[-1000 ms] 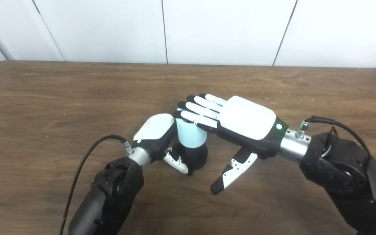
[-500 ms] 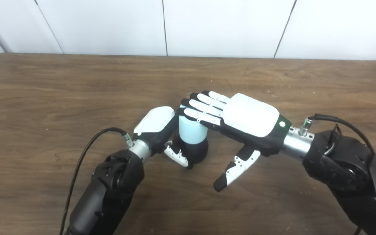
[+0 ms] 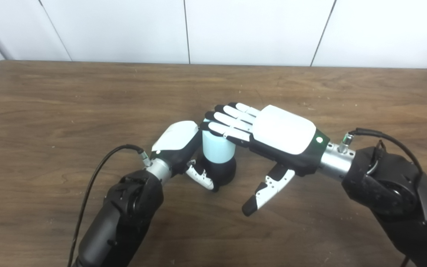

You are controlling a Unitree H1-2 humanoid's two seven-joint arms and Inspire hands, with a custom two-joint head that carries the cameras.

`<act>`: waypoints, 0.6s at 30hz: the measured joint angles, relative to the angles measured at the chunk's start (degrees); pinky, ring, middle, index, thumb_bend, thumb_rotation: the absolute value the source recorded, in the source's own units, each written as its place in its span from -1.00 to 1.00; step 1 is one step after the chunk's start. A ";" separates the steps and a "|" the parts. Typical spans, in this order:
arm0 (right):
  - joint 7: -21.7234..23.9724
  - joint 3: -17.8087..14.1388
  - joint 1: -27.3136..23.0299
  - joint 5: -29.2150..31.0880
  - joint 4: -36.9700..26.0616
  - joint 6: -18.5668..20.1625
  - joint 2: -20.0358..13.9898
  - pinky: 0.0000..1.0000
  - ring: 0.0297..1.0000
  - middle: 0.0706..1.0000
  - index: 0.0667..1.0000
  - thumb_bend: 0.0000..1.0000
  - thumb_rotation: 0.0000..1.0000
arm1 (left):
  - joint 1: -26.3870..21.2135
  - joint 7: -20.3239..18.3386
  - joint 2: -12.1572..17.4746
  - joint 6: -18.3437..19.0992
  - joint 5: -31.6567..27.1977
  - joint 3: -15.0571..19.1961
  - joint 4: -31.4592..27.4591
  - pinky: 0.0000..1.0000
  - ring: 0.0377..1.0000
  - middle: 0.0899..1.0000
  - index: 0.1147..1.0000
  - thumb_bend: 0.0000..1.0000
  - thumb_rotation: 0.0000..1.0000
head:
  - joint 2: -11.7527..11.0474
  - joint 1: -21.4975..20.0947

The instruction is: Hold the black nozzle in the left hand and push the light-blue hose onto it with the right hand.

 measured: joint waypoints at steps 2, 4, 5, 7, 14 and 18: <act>0.00 0.09 -0.30 0.42 0.51 -0.02 0.05 1.00 1.00 0.98 0.90 0.44 1.00 | 0.00 0.00 -0.02 0.00 0.01 0.03 0.00 1.00 0.67 -0.06 -0.20 0.04 -1.00 | -0.09 0.26; 0.00 0.17 -0.63 0.71 0.89 -0.02 0.14 1.00 0.99 0.97 0.90 0.43 1.00 | 0.01 0.00 -0.10 0.00 0.03 0.03 0.02 1.00 0.67 -0.10 -0.18 0.04 -1.00 | -0.09 0.44; 0.00 0.12 -0.80 0.91 0.96 0.07 0.17 1.00 0.99 0.97 0.90 0.43 1.00 | 0.01 0.00 -0.17 0.00 0.06 0.03 0.05 1.00 0.67 -0.10 -0.17 0.04 -1.00 | -0.09 0.44; 0.18 0.02 -1.12 1.60 0.94 0.73 0.15 1.00 0.99 0.97 0.91 0.42 1.00 | 0.00 0.00 -0.16 0.00 0.09 0.02 0.05 1.00 0.67 -0.05 -0.21 0.03 -1.00 | -0.17 0.35; 1.57 -1.82 -1.47 4.49 0.40 3.64 0.98 1.00 0.98 0.95 0.92 0.38 1.00 | -0.03 0.01 -0.12 0.00 -0.14 0.08 0.12 1.00 0.64 -0.01 -0.25 0.03 -1.00 | -0.26 0.09; 1.60 -3.77 -1.50 4.64 0.83 4.23 1.57 0.99 0.96 0.94 0.92 0.33 1.00 | -0.02 0.01 -0.18 0.00 -0.03 0.10 0.12 1.00 0.64 0.01 -0.25 0.03 -1.00 | -0.18 0.26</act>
